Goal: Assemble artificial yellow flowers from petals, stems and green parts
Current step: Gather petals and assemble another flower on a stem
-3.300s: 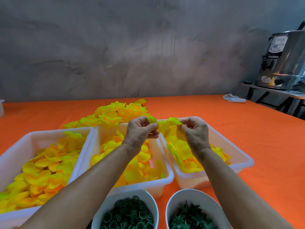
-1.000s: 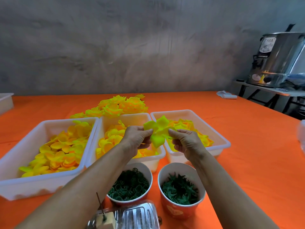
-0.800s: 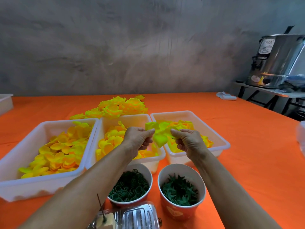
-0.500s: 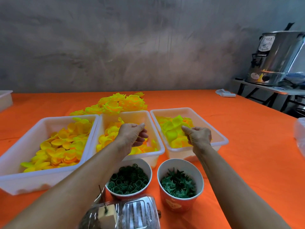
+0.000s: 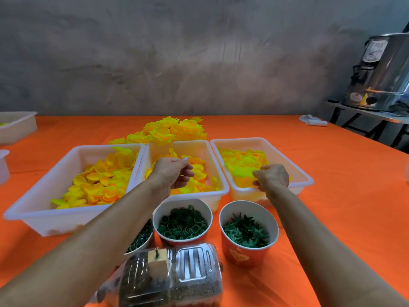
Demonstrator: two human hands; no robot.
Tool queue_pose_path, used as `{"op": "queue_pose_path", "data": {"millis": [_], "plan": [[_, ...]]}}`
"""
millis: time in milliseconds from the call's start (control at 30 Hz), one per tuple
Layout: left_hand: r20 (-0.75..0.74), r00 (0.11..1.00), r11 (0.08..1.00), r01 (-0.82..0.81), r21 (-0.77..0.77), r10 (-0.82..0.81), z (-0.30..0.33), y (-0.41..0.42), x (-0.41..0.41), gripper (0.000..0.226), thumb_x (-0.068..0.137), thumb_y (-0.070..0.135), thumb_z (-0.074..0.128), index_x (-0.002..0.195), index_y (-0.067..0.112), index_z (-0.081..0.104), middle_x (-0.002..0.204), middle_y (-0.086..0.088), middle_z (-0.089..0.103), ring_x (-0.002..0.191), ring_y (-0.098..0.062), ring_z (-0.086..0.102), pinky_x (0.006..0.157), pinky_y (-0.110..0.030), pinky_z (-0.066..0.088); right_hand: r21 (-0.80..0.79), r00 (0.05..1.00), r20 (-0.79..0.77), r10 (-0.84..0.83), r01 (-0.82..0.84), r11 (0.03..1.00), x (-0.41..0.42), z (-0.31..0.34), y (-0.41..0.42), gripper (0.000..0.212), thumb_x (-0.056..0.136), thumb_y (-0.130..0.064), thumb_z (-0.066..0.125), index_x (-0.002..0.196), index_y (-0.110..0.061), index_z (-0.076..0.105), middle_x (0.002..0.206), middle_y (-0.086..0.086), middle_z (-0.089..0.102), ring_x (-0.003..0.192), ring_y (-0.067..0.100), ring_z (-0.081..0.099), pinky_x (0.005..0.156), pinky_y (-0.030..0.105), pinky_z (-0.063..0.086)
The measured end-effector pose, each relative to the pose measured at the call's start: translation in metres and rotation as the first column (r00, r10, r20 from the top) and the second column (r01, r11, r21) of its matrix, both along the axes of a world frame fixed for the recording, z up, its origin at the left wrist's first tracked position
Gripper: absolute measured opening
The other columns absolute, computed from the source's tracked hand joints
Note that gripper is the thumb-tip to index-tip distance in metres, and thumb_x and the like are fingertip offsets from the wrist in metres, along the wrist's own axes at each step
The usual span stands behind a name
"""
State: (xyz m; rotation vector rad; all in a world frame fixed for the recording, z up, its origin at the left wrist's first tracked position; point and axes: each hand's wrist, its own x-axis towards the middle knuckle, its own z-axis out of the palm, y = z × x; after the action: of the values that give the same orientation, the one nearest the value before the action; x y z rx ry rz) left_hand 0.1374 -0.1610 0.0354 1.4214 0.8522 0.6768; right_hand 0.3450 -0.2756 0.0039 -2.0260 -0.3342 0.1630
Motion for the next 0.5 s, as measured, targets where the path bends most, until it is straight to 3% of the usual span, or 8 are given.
{"op": "queue_pose_path", "data": {"millis": [67, 133, 233, 400, 500], "plan": [[0.000, 1.000, 1.000, -0.012, 0.004, 0.012, 0.002, -0.001, -0.006, 0.029, 0.098, 0.023, 0.050, 0.075, 0.008, 0.060, 0.064, -0.004, 0.060, 0.044, -0.008, 0.052, 0.043, -0.016, 0.045, -0.026, 1.000, 0.019, 0.015, -0.014, 1.000, -0.002, 0.000, 0.000, 0.017, 0.082, -0.007, 0.065, 0.098, -0.008, 0.070, 0.051, -0.001, 0.059, 0.081, 0.023, 0.071, 0.083, 0.042, 0.055], [0.002, 1.000, 1.000, -0.023, 0.006, 0.023, 0.002, -0.003, -0.012, 0.029, 0.098, 0.022, 0.050, 0.075, 0.008, 0.060, 0.062, -0.003, 0.060, 0.040, -0.006, 0.052, 0.042, -0.015, 0.045, -0.045, 0.998, 0.059, 0.037, -0.034, 0.998, -0.007, 0.000, 0.000, 0.011, 0.080, -0.008, 0.065, 0.088, -0.011, 0.072, 0.070, 0.006, 0.069, 0.089, 0.027, 0.069, 0.086, 0.041, 0.054], [-0.001, 0.999, 0.999, -0.038, 0.007, 0.038, 0.000, -0.004, -0.021, 0.029, 0.098, 0.023, 0.050, 0.075, 0.008, 0.060, 0.063, -0.004, 0.061, 0.040, -0.006, 0.053, 0.041, -0.014, 0.045, -0.087, 0.986, 0.149, 0.076, -0.064, 0.994, -0.018, 0.003, 0.001, 0.022, 0.080, -0.010, 0.064, 0.100, -0.012, 0.073, 0.100, 0.014, 0.071, 0.099, 0.029, 0.065, 0.089, 0.032, 0.048], [0.020, 0.998, 0.998, -0.058, -0.004, 0.058, 0.001, -0.007, -0.034, 0.029, 0.098, 0.022, 0.051, 0.074, 0.008, 0.061, 0.055, -0.001, 0.062, 0.040, -0.006, 0.053, 0.041, -0.014, 0.045, -0.008, 0.952, 0.247, 0.182, -0.186, 0.982, -0.048, 0.011, 0.001, 0.020, 0.081, -0.007, 0.060, 0.093, -0.009, 0.075, 0.096, 0.017, 0.072, 0.094, 0.032, 0.065, 0.084, 0.036, 0.051], [0.025, 0.997, 0.998, -0.070, 0.000, 0.070, 0.002, -0.012, -0.044, 0.028, 0.098, 0.021, 0.051, 0.075, 0.008, 0.061, 0.055, -0.001, 0.062, 0.041, -0.007, 0.052, 0.042, -0.014, 0.044, 0.061, 0.922, 0.283, 0.265, -0.293, 0.954, -0.067, 0.012, -0.001, 0.017, 0.082, -0.010, 0.064, 0.094, -0.009, 0.075, 0.094, 0.012, 0.072, 0.083, 0.021, 0.063, 0.080, 0.032, 0.048]]}}
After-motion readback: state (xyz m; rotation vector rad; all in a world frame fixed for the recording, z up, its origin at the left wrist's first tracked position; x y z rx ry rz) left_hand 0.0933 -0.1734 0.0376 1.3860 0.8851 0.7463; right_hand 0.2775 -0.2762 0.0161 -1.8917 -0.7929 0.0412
